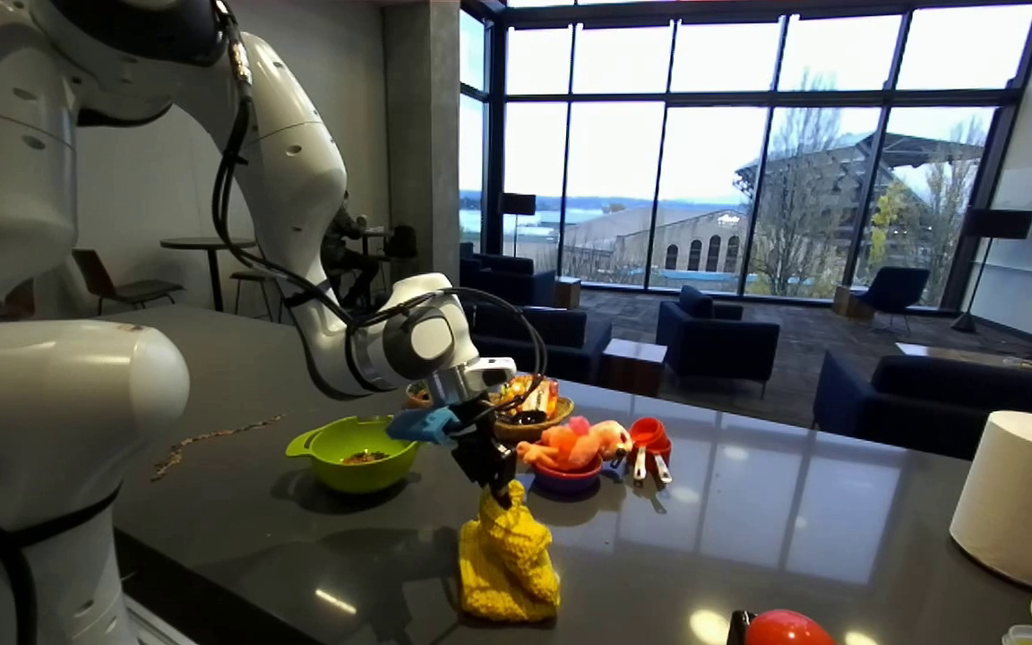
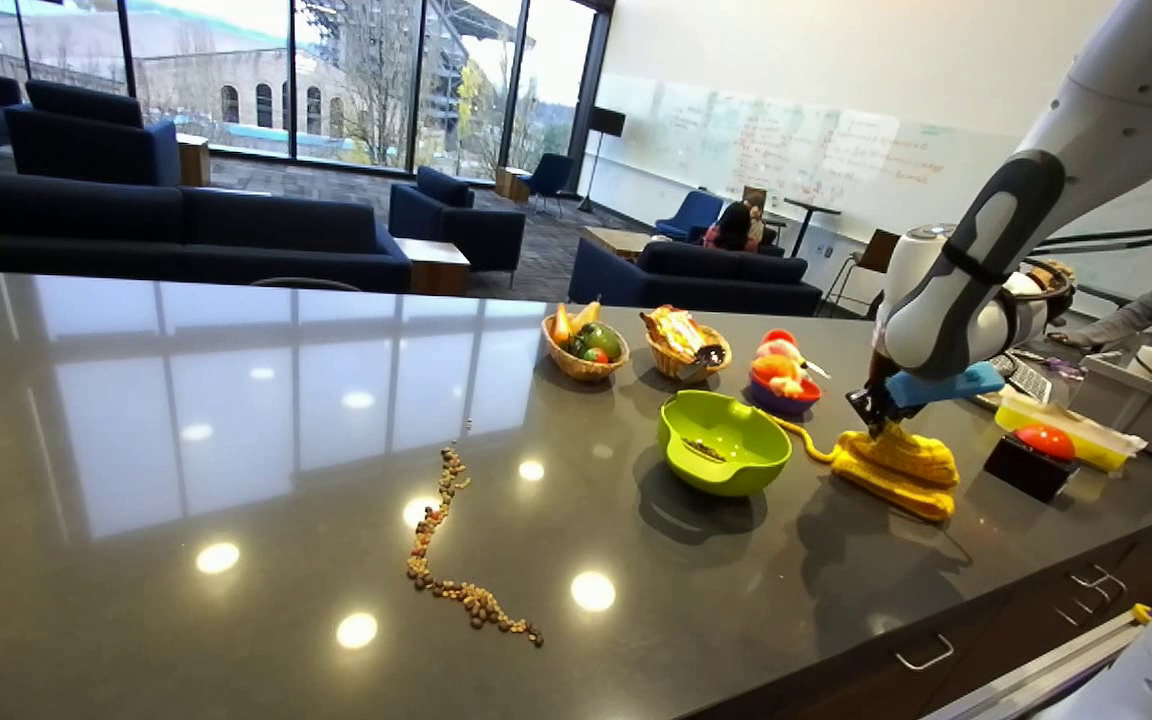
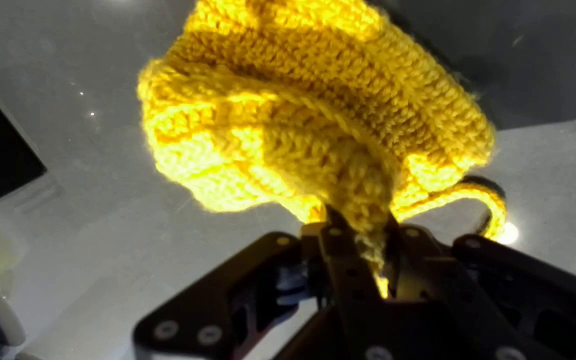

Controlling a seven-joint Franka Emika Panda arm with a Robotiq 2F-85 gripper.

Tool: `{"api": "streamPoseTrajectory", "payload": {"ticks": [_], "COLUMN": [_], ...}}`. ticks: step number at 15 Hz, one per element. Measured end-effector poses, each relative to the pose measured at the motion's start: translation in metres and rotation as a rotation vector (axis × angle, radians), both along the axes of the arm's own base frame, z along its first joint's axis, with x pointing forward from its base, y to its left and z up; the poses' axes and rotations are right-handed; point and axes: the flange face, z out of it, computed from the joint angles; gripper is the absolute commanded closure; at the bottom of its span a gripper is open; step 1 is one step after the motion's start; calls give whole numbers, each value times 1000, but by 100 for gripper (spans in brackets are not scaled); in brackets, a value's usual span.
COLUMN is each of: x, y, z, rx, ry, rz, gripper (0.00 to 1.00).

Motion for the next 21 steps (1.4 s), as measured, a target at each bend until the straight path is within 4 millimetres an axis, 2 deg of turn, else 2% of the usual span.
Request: {"api": "streamPoseTrajectory", "payload": {"ticks": [7, 8, 13, 21], "x": [-5, -5, -8, -18], "y": [5, 4, -7, -45], "z": [6, 7, 16, 28], "rx": [39, 43, 50, 54], "ry": [27, 25, 7, 10], "rz": [-21, -23, -47, -64], "gripper": [5, 2, 0, 0]}}
